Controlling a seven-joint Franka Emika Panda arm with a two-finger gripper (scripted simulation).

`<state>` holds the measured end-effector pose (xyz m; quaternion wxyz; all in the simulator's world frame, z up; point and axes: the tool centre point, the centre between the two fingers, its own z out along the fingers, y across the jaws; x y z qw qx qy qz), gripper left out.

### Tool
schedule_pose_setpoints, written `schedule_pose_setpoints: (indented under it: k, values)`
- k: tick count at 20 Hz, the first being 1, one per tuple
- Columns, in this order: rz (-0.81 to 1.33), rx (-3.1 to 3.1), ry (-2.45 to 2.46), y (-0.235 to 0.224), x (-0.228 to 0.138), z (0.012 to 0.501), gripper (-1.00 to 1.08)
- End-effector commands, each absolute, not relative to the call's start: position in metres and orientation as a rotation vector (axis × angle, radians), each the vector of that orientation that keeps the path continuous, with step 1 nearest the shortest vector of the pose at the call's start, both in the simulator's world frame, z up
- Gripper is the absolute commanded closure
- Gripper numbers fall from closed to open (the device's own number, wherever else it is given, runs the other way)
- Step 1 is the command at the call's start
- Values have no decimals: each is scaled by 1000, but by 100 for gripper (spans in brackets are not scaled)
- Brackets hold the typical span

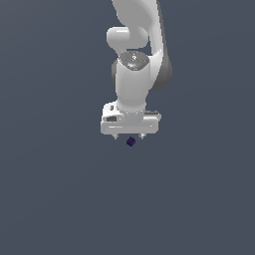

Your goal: Pick up the object and move it to a goal position.

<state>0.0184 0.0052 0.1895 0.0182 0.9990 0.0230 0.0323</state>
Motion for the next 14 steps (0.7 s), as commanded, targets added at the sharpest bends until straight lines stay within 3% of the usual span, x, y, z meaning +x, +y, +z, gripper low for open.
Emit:
schedule_pose_setpoints:
  k: [1, 14]
  values:
    - [100, 3103, 72, 5, 18, 189, -92]
    - [97, 3131, 58, 11, 15, 186, -92]
